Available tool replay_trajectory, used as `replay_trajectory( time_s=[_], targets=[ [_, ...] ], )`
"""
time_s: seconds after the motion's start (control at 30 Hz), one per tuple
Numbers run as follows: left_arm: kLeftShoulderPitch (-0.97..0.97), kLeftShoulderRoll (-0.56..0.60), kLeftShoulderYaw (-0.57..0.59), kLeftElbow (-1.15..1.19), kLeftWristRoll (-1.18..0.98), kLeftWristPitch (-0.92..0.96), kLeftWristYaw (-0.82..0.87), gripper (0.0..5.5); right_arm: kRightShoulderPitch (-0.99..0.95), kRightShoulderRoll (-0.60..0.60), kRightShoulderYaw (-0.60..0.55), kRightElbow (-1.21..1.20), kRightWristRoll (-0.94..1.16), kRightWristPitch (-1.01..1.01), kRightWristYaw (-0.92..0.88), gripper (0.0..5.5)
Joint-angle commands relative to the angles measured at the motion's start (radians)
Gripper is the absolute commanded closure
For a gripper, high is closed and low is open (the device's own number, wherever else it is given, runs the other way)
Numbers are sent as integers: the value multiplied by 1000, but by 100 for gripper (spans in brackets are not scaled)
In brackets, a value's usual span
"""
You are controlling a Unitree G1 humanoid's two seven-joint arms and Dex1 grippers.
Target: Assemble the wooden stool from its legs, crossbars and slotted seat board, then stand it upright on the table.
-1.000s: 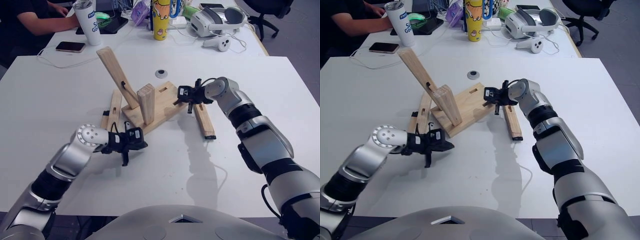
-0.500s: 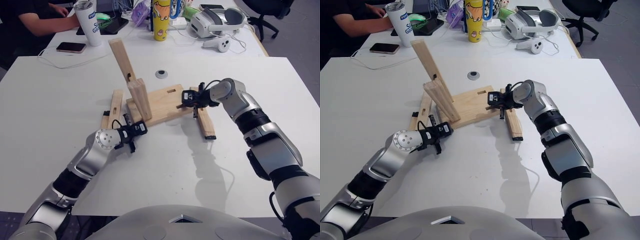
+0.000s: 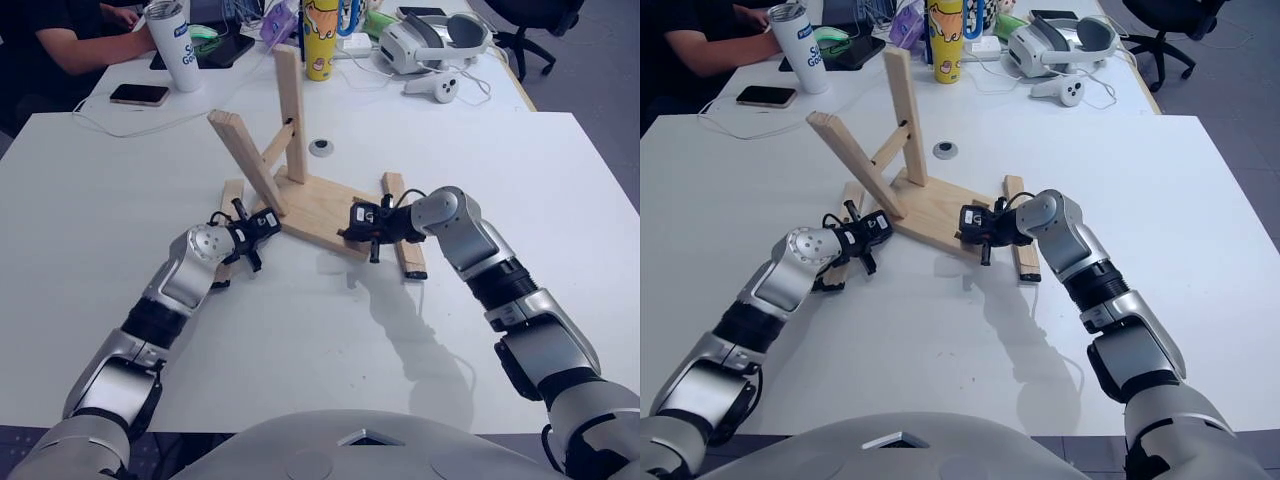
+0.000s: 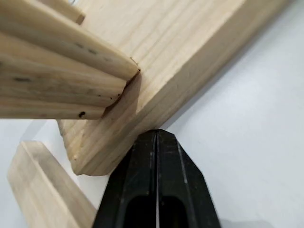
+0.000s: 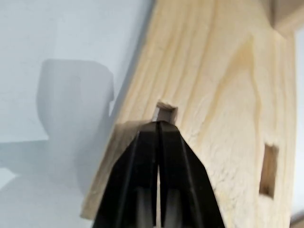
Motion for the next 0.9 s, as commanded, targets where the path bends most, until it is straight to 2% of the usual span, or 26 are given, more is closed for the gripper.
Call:
replay_trajectory(
  time_s=[0.03,0.13,0.27,0.4,0.6,0.73,0.9],
  targets=[
    [-29,-29,-6,106,14,-41,2,548,55,5,-65,-143,51,93,-42,550],
    [-27,-29,8,140,12,-63,3,548,30,36,-181,-185,133,168,-107,550],
    [-32,-39,22,169,9,-76,5,548,-41,52,-277,-47,162,152,-230,550],
    [-37,-55,25,175,7,-81,-5,548,-126,37,-221,231,44,5,-374,550],
    [-29,-73,18,169,2,-87,-21,548,-196,73,-138,566,-42,-166,-399,550],
    [-23,-85,19,167,-2,-85,-23,548,-203,63,-57,662,-109,-219,-317,550],
    [-46,-125,12,193,-4,-92,-22,548,-118,53,-43,541,-48,-173,-103,550]
  ],
)
